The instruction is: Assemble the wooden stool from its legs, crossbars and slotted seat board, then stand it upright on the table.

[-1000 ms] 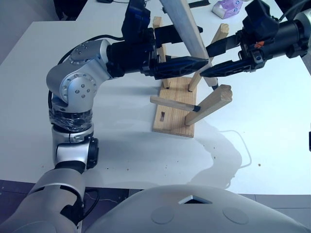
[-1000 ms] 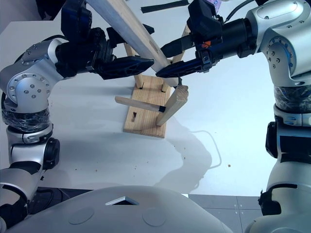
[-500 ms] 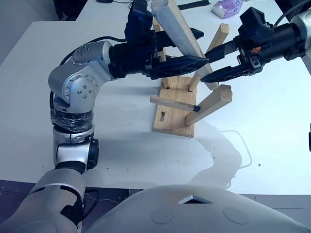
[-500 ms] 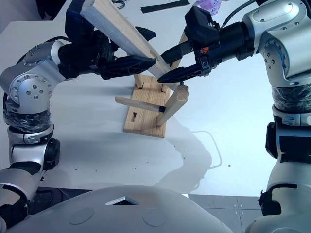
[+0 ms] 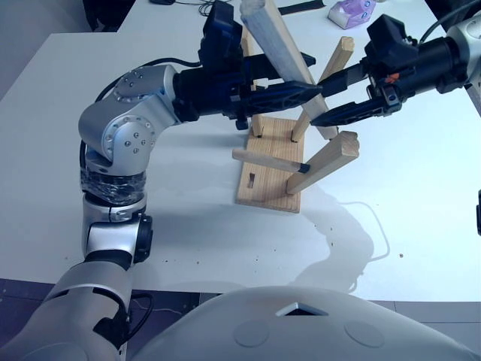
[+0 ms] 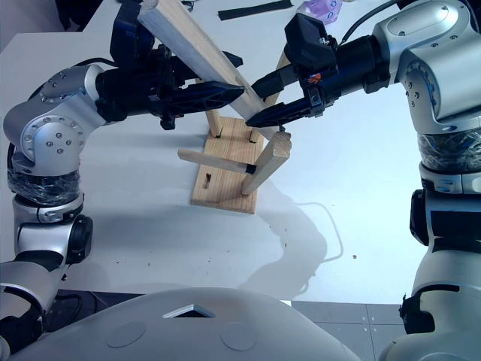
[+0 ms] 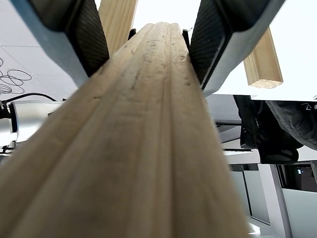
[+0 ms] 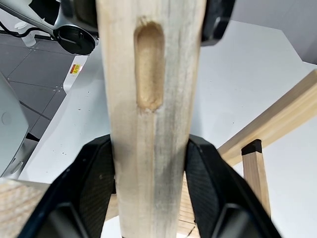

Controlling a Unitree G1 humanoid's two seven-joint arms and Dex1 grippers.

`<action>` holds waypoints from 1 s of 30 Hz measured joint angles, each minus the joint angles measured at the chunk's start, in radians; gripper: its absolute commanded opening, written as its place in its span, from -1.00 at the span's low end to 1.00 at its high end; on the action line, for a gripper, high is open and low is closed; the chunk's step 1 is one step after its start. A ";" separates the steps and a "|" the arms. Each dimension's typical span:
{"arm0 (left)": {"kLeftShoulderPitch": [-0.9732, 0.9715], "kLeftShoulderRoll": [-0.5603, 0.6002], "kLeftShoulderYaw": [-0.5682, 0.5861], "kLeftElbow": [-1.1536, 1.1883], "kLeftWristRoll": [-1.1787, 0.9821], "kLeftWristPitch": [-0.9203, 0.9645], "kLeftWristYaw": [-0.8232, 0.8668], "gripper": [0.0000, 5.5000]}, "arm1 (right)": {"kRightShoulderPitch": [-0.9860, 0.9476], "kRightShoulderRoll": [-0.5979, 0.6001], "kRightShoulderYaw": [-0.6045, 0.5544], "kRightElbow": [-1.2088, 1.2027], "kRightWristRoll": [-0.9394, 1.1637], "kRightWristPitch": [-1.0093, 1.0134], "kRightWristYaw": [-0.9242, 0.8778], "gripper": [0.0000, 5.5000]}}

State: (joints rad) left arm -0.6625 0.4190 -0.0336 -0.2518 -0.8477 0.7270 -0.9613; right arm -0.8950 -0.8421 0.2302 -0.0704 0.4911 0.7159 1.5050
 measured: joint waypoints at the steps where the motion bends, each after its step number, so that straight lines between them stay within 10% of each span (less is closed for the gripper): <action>1: 0.000 0.000 -0.001 0.001 0.001 -0.001 0.000 -0.20 | 0.000 0.000 0.000 0.002 -0.002 -0.005 0.002 -0.26; 30: 0.036 0.007 -0.008 -0.022 0.007 -0.023 -0.006 -0.20 | -0.001 -0.005 0.001 0.006 -0.029 -0.024 0.050 -0.26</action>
State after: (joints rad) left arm -0.6265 0.4260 -0.0418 -0.2743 -0.8404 0.7039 -0.9677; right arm -0.8955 -0.8467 0.2313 -0.0648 0.4622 0.6916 1.5548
